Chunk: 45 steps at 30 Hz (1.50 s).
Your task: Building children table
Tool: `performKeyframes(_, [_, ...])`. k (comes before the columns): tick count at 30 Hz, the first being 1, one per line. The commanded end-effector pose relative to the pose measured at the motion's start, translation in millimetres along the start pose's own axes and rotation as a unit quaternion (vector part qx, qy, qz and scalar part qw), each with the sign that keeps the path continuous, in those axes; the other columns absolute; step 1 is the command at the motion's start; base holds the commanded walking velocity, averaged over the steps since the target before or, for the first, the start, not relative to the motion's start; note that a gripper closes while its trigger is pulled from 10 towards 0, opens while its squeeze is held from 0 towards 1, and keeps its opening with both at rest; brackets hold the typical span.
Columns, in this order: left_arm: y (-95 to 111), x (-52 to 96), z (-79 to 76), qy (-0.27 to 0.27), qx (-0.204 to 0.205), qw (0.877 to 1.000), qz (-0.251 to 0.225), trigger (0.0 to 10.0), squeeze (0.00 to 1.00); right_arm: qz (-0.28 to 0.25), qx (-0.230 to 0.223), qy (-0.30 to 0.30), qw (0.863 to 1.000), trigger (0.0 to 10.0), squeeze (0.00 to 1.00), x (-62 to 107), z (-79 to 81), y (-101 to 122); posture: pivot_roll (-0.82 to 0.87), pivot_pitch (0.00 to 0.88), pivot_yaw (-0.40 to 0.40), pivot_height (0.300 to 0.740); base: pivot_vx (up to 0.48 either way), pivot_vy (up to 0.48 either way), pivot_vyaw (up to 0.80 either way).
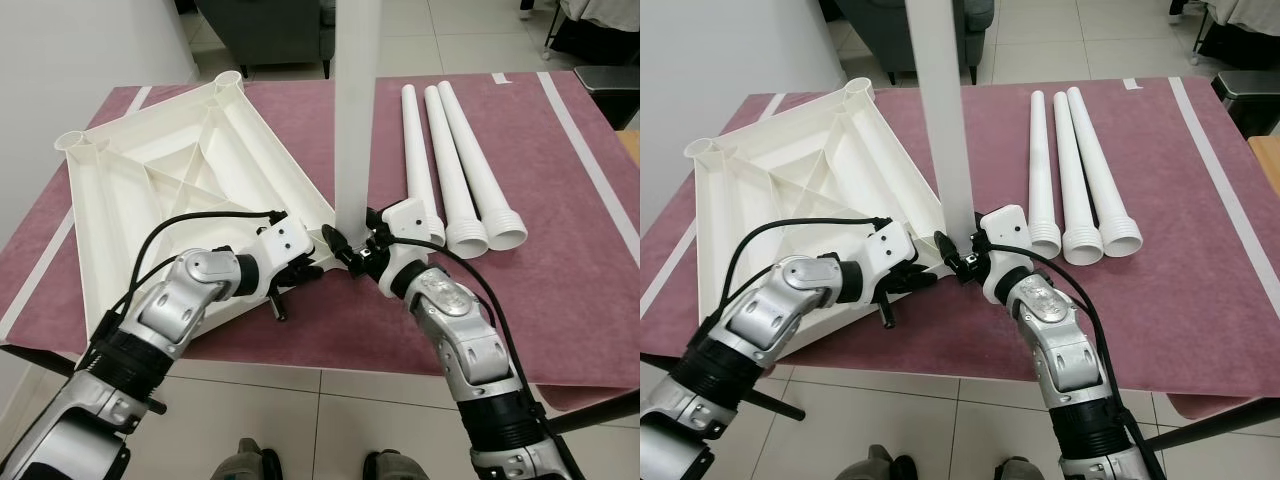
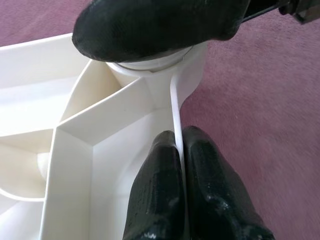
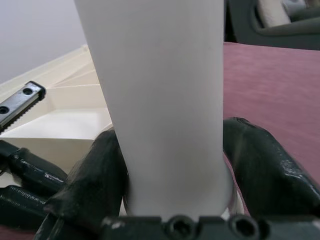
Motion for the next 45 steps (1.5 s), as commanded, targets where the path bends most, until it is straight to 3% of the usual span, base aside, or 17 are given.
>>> performKeyframes(1, [8, 13.4, -9.9, -0.086, -0.04, 0.995, -0.028, 10.0, 0.0, -0.02, 0.016, 0.008, 1.0, 10.0, 0.0, 6.1, -5.4, 13, -0.02, 0.094, 0.136, 0.74, 0.0, 0.0, 0.0])
performKeyframes(6, [4, 33.3, -20.1, -0.116, -0.049, 0.992, -0.022, 10.0, 0.0, 0.023, 0.02, 0.13, 0.991, 10.0, 0.0, 16.9, 17.2, 7, -0.01, 0.097, 0.131, 0.74, 0.0, 0.0, 0.0])
performKeyframes(11, [-1, 39.9, -24.8, -0.124, -0.045, 0.991, -0.014, 10.0, 0.0, 0.056, 0.031, 0.183, 0.981, 10.0, 0.0, 22.9, 29.6, -3, -0.01, 0.099, 0.129, 0.74, 0.0, 0.0, 0.0])
performKeyframes(12, [-1, 39.7, -25.7, -0.124, -0.042, 0.991, -0.013, 10.0, 0.0, 0.063, 0.029, 0.195, 0.978, 5.9, 0.0, 24.7, 32.8, -7, -0.01, 0.101, 0.129, 0.74, 0.0, 0.0, 0.0])
performKeyframes(15, [0, 39.5, -26.2, -0.124, -0.041, 0.991, -0.013, 10.0, 0.0, 0.067, 0.027, 0.203, 0.977, 5.9, 0.0, 26.0, 34.2, -9, -0.01, 0.101, 0.129, 0.74, 0.0, 0.0, 0.0])
performKeyframes(16, [0, 38.9, -26.8, -0.125, -0.04, 0.991, -0.013, 10.0, 0.0, 0.07, 0.024, 0.208, 0.975, 0.0, 0.0, 27.1, 35.2, -11, -0.01, 0.101, 0.129, 0.74, 0.0, 0.0, 0.0])
performKeyframes(24, [-1, 30.8, -24.8, -0.119, -0.033, 0.992, -0.015, 10.0, 0.0, 0.086, 0.011, 0.206, 0.975, 0.0, 0.0, 29.9, 38.4, -23, -0.02, 0.106, 0.135, 0.74, 0.0, 0.0, 0.0])
performKeyframes(27, [5, 17.1, -19.3, -0.103, -0.026, 0.994, -0.028, 10.0, 0.0, 0.106, 0.016, 0.123, 0.987, 0.0, 0.0, 22.6, 26.9, -40, -0.02, 0.109, 0.135, 0.74, 0.0, 0.0, 0.0])
performKeyframes(28, [5, 17.1, -19.3, -0.103, -0.026, 0.994, -0.028, 10.0, 0.0, 0.106, 0.016, 0.123, 0.987, 0.0, 0.0, 22.6, 26.9, -40, -0.02, 0.109, 0.135, 0.74, 0.0, 0.0, 0.0])
performKeyframes(29, [7, 11.6, -16.2, -0.094, -0.024, 0.995, -0.031, 10.0, 0.0, 0.108, 0.022, 0.077, 0.991, 0.0, 0.0, 18.2, 19.8, -45, -0.02, 0.109, 0.135, 0.74, 0.0, 0.0, 0.0])
performKeyframes(30, [7, 11.6, -16.2, -0.094, -0.024, 0.995, -0.031, 10.0, 0.0, 0.108, 0.022, 0.077, 0.991, 0.0, 0.0, 18.2, 19.8, -45, -0.02, 0.109, 0.135, 0.74, 0.0, 0.0, 0.0])
performKeyframes(32, [13, -2.8, -5.4, -0.066, -0.019, 0.997, -0.036, 10.0, 0.0, 0.109, 0.018, -0.043, 0.993, 0.0, 0.0, 9.0, 1.5, -51, -0.02, 0.111, 0.134, 0.74, 0.0, 0.0, 0.0])
performKeyframes(33, [13, -2.8, -5.4, -0.066, -0.019, 0.997, -0.036, 10.0, 0.0, 0.109, 0.018, -0.043, 0.993, 0.0, 0.0, 9.0, 1.5, -51, -0.02, 0.111, 0.134, 0.74, 0.0, 0.0, 0.0])
performKeyframes(35, [17, -14.5, 4.5, -0.044, -0.015, 0.998, -0.033, 10.0, 0.0, 0.106, 0.003, -0.146, 0.984, 0.0, 0.0, 5.5, -13.9, -54, -0.02, 0.111, 0.135, 0.74, 0.0, 0.0, 0.0])
performKeyframes(36, [17, -14.5, 4.5, -0.044, -0.015, 0.998, -0.033, 10.0, 0.0, 0.106, 0.003, -0.146, 0.984, 0.0, 0.0, 5.5, -13.9, -54, -0.02, 0.111, 0.135, 0.74, 0.0, 0.0, 0.0])
performKeyframes(37, [21, -27.4, 15.3, -0.019, -0.01, 0.999, -0.028, 10.0, 0.0, 0.1, -0.012, -0.228, 0.968, 0.0, 0.0, 5.5, -25.4, -56, -0.02, 0.111, 0.136, 0.74, 0.0, 0.0, 0.0])
performKeyframes(45, [24, -44.4, 27.3, 0.015, 0.001, 1.0, -0.014, 10.0, 0.0, 0.091, -0.018, -0.282, 0.955, 0.0, 0.0, 3.8, -30.5, -56, -0.03, 0.113, 0.141, 0.74, 0.0, 0.0, 0.0])
Point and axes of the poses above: a point about 5 cm out from each wrist's last joint towards the gripper, its own x axis pointing back from the gripper into the wrist, its own y axis along the axis of the wrist's last joint, z = x × y, the point moved 2 cm from there along -x, pointing out of the wrist towards the gripper, and after that the axes turned 15 degrees about -x, right-handed, at the moved point
